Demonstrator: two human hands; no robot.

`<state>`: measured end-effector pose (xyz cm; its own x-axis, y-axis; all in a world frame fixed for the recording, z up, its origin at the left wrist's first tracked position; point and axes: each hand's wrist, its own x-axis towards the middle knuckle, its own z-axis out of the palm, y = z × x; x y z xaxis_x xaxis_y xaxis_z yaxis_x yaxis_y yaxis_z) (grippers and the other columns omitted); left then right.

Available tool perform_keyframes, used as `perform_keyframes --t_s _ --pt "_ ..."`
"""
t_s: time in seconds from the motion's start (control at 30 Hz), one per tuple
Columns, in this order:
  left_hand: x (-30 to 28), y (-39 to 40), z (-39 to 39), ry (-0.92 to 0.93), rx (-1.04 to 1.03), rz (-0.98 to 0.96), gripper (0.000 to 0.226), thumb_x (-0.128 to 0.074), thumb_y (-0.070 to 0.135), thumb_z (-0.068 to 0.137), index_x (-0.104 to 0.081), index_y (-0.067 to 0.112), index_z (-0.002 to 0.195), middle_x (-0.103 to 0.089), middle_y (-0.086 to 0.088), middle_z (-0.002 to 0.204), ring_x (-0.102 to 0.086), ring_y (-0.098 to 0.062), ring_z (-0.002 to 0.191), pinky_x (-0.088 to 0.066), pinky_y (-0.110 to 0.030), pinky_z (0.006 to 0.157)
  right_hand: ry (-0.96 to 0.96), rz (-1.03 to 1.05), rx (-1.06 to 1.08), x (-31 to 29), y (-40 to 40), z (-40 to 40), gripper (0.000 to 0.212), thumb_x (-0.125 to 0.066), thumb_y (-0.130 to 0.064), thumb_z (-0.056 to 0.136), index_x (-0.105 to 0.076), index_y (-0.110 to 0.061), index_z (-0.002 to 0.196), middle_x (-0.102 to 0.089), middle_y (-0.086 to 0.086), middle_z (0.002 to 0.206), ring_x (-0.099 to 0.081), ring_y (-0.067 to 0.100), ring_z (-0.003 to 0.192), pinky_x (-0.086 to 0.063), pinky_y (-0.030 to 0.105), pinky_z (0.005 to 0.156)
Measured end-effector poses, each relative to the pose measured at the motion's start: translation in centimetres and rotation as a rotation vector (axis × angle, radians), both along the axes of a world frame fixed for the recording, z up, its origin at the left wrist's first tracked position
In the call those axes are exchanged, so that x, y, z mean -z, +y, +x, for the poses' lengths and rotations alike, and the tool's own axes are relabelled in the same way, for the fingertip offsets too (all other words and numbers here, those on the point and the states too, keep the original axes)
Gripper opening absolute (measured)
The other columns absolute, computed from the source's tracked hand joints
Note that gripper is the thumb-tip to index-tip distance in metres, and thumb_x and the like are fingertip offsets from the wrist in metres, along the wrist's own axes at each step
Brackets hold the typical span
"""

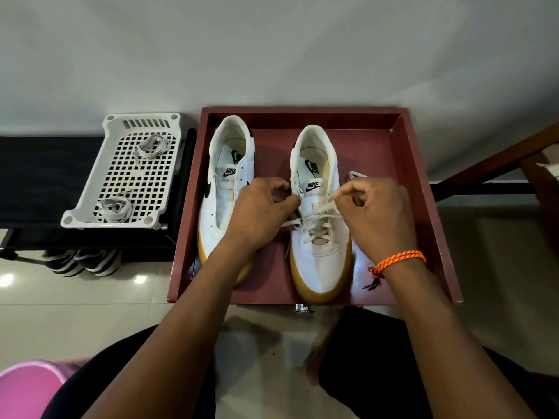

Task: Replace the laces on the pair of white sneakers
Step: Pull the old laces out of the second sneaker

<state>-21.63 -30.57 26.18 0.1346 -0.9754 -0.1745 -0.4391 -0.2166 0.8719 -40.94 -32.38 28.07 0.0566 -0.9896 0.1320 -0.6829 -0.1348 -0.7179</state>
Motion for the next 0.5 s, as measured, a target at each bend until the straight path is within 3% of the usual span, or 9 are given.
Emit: perform_keyframes --t_s 0.07,0.13,0.2,0.27,0.37,0.5 --pt "0.0 0.0 0.0 0.004 -0.005 0.0 0.009 -0.07 0.016 0.096 -0.078 0.017 0.092 -0.079 0.001 0.072 -0.077 -0.013 0.067 -0.066 -0.039 0.073 -0.026 0.03 -0.059 0.2 0.3 0.6 0.022 -0.062 -0.02 0.088 -0.084 -0.024 0.092 -0.053 -0.023 0.049 -0.051 0.006 0.049 -0.037 0.024 0.058" --pt "0.0 0.0 -0.1 -0.015 -0.005 -0.01 0.009 -0.071 0.016 0.096 -0.078 0.017 0.09 -0.078 0.002 0.07 -0.077 -0.012 0.066 -0.065 -0.036 0.071 0.043 0.099 -0.148 1.1 0.9 1.6 0.026 -0.06 -0.022 0.09 -0.083 -0.027 0.102 -0.062 -0.018 0.059 -0.058 0.006 0.058 -0.045 0.028 0.062" --pt "0.0 0.0 -0.1 -0.03 -0.006 -0.014 0.01 -0.07 0.015 0.096 -0.078 0.015 0.089 -0.078 0.002 0.07 -0.077 -0.011 0.066 -0.064 -0.033 0.069 0.21 0.112 -0.208 2.2 1.6 2.5 0.02 -0.058 -0.026 0.094 -0.079 -0.025 0.093 -0.069 -0.004 0.072 -0.067 0.022 0.075 -0.048 0.033 0.062" --pt "-0.1 0.0 -0.1 -0.015 -0.007 -0.004 0.011 -0.069 0.013 0.096 -0.077 0.012 0.089 -0.078 0.001 0.07 -0.077 -0.012 0.065 -0.063 -0.031 0.066 0.267 0.123 -0.2 2.6 1.7 2.6 0.022 -0.057 -0.028 0.095 -0.072 -0.021 0.08 -0.067 -0.001 0.071 -0.065 0.027 0.076 -0.045 0.033 0.058" --pt "-0.5 0.3 -0.3 0.056 -0.008 0.02 0.011 -0.067 0.009 0.098 -0.076 0.009 0.091 -0.079 -0.001 0.071 -0.078 -0.018 0.063 -0.064 -0.03 0.063 0.156 0.165 -0.13 1.5 0.9 1.9 0.028 -0.055 -0.038 0.084 -0.07 -0.018 0.072 -0.067 0.0 0.064 -0.065 0.021 0.064 -0.053 0.038 0.057" --pt "-0.6 0.3 -0.3 0.081 0.0 0.032 0.013 -0.066 0.008 0.099 -0.074 0.01 0.089 -0.078 -0.002 0.07 -0.078 -0.02 0.062 -0.061 -0.028 0.059 0.021 0.031 0.046 0.3 0.1 0.7 0.029 -0.058 -0.037 0.079 -0.068 -0.017 0.061 -0.061 -0.005 0.053 -0.058 0.012 0.051 -0.044 0.029 0.052"
